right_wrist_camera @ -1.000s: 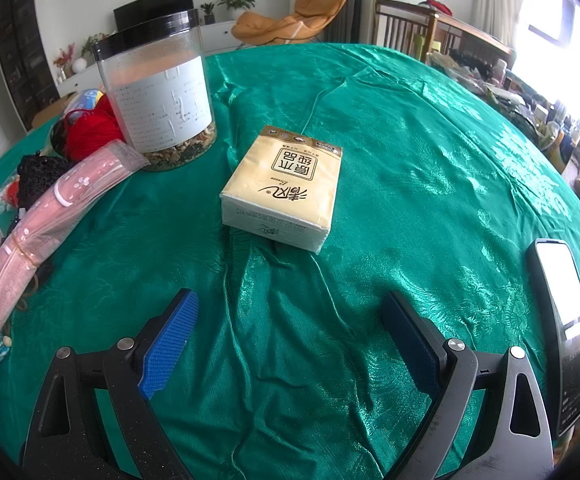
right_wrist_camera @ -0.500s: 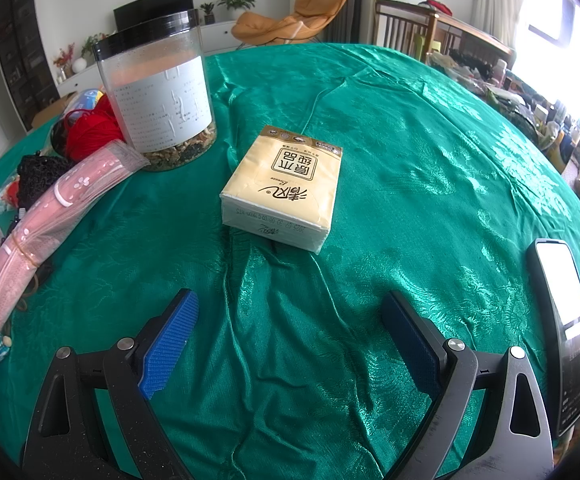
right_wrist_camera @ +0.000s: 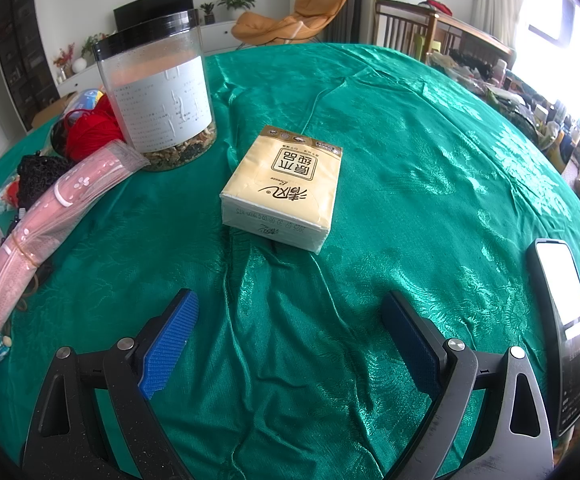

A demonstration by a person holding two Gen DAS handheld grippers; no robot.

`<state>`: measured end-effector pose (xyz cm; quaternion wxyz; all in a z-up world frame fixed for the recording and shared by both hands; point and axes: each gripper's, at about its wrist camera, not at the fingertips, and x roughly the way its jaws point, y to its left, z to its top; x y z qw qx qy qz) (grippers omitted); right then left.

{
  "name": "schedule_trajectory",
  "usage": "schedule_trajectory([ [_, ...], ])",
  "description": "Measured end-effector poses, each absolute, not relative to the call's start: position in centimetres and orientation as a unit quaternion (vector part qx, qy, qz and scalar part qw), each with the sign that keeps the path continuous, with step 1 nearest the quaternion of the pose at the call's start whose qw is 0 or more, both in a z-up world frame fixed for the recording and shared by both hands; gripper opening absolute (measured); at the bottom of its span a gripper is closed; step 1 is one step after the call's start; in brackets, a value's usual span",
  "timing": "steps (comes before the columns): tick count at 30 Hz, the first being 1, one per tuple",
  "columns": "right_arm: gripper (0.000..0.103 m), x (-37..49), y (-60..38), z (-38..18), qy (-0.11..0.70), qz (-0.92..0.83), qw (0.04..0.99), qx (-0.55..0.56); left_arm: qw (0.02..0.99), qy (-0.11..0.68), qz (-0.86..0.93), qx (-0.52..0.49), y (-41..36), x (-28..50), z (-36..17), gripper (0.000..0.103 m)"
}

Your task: Organize soft objects

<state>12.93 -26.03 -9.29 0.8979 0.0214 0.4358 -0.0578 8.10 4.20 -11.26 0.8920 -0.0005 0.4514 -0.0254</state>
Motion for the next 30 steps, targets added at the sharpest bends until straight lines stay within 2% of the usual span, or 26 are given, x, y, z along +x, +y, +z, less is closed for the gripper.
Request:
schedule_trajectory([
  [30,0.095,12.94,-26.04,-9.29,0.436,-0.058,0.898,0.022,0.894,0.448,-0.022,-0.006,4.22,8.10,-11.28,0.103],
])
